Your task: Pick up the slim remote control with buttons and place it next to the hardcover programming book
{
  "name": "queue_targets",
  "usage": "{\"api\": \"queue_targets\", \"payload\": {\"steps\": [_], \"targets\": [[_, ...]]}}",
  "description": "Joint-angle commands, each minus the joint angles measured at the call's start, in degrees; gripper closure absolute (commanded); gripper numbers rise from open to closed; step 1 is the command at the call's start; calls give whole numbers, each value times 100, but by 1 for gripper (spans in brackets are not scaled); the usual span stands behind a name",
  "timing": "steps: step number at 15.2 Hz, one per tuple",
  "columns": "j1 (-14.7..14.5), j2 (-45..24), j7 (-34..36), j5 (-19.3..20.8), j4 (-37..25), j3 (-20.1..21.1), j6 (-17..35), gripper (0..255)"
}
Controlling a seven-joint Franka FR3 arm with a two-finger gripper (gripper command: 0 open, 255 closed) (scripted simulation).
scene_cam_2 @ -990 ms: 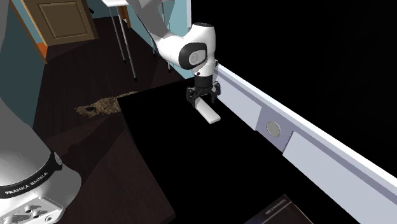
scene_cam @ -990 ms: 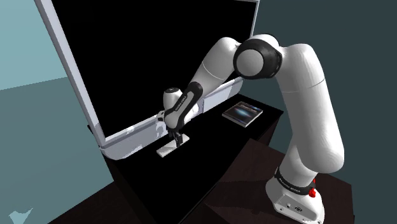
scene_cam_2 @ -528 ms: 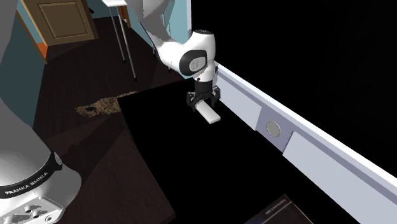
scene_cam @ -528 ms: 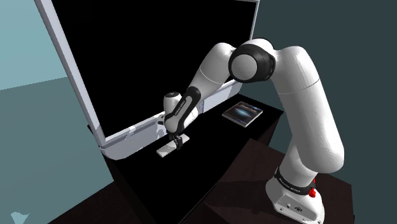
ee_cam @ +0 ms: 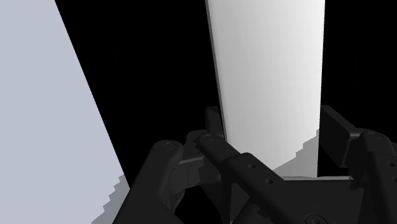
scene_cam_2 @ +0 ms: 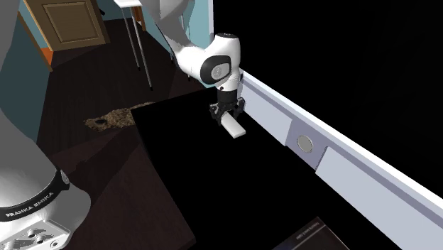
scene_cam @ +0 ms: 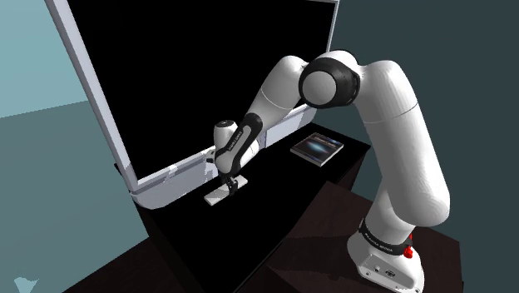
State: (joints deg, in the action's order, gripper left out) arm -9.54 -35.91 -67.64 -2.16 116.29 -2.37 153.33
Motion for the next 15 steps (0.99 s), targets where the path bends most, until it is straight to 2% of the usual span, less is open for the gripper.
{"api": "queue_targets", "payload": {"steps": [1,6,15], "targets": [[1,-7,1,-2,3,0,1,255],[0,-8,3,-2,3,0,2,255],[-28,610,25,34,152,-36,-467,255]]}}
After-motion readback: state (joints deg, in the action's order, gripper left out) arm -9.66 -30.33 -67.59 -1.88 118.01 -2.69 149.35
